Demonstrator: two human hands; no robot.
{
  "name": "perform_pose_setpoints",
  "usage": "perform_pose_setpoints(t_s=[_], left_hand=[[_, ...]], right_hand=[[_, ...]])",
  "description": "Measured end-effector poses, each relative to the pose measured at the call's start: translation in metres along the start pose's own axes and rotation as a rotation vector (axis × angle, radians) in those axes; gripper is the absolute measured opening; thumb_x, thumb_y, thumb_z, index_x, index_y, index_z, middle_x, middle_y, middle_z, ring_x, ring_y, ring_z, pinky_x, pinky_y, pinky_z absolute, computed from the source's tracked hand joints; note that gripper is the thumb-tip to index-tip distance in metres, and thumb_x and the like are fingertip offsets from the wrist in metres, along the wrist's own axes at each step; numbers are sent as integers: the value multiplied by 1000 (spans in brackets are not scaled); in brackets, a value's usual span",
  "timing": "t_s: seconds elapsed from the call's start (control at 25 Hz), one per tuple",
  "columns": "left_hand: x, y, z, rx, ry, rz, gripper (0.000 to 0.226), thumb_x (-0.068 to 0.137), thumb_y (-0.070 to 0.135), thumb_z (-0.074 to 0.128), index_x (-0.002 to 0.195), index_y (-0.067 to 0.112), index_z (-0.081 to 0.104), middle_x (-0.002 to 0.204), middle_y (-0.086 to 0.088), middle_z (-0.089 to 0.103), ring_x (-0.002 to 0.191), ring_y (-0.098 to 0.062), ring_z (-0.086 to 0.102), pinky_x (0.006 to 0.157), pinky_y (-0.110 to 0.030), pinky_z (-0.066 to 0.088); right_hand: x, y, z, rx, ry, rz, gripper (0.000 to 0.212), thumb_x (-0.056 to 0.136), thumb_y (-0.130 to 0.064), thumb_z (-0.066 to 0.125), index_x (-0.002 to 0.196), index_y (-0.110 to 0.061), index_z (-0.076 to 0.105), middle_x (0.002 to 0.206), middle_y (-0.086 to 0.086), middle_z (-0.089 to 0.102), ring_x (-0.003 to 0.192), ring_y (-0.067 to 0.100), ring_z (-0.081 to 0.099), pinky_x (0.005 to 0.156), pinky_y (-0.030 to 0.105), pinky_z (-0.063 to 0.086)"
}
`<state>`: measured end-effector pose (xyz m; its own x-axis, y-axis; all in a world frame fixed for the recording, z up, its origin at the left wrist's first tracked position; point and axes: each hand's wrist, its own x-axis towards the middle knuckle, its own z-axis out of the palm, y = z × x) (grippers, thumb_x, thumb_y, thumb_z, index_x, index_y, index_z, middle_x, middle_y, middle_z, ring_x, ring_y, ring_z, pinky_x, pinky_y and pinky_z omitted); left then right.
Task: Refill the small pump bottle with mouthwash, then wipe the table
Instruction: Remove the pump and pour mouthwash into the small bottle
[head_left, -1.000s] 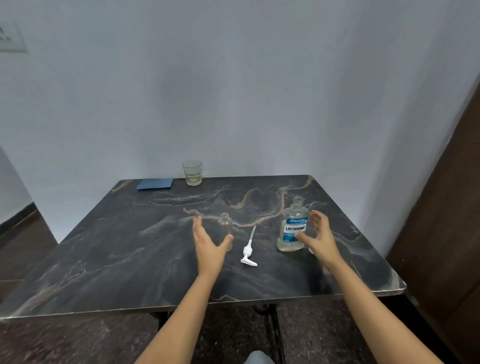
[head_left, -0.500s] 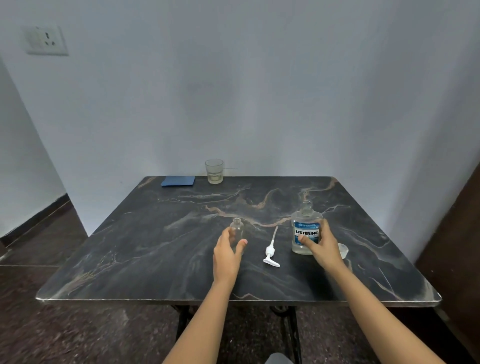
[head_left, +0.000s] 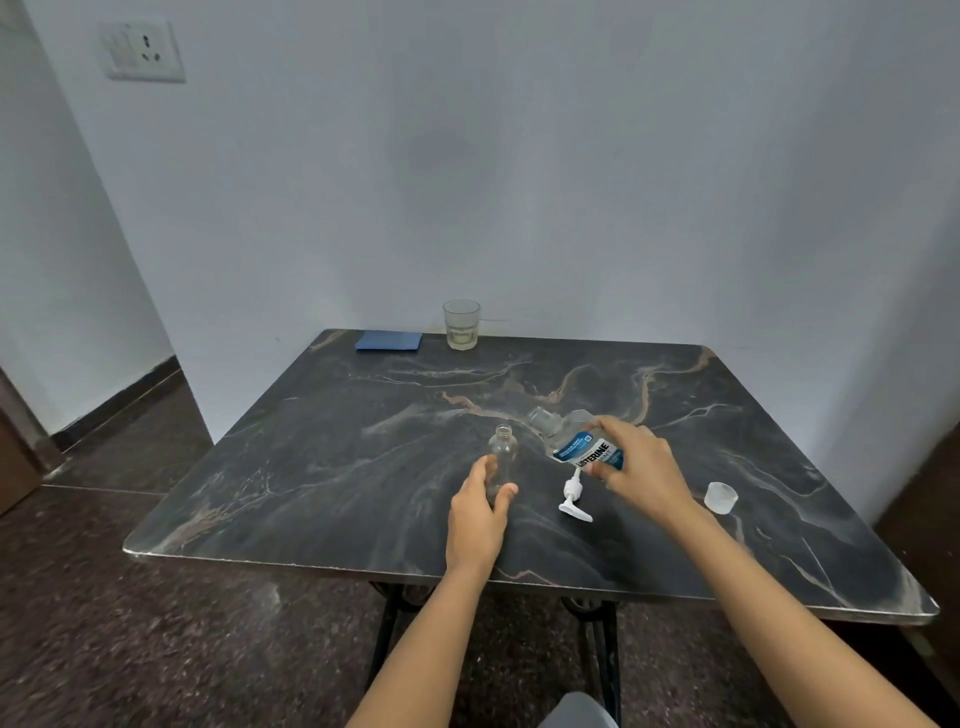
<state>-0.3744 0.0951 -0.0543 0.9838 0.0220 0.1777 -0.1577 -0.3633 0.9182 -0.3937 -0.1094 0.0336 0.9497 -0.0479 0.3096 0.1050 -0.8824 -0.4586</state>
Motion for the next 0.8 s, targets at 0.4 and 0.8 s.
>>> perform_pose_setpoints(t_s=[0.4, 0.8], left_hand=[[2, -6, -1, -60, -7, -14, 45, 92, 25, 64, 135, 26, 52, 134, 10, 58, 123, -7, 54, 107, -32, 43], [2, -5, -1, -54, -1, -11, 46, 91, 25, 65, 136, 24, 52, 134, 10, 59, 122, -6, 53, 106, -28, 43]], right_hand=[[5, -8, 10, -166, -5, -65, 44, 78, -25, 69, 119, -30, 53, 110, -7, 66, 103, 23, 51, 90, 39, 34], [6, -13, 6, -69, 1, -40, 43, 79, -23, 70, 118, -33, 54, 107, -7, 68, 103, 23, 52, 93, 40, 33]])
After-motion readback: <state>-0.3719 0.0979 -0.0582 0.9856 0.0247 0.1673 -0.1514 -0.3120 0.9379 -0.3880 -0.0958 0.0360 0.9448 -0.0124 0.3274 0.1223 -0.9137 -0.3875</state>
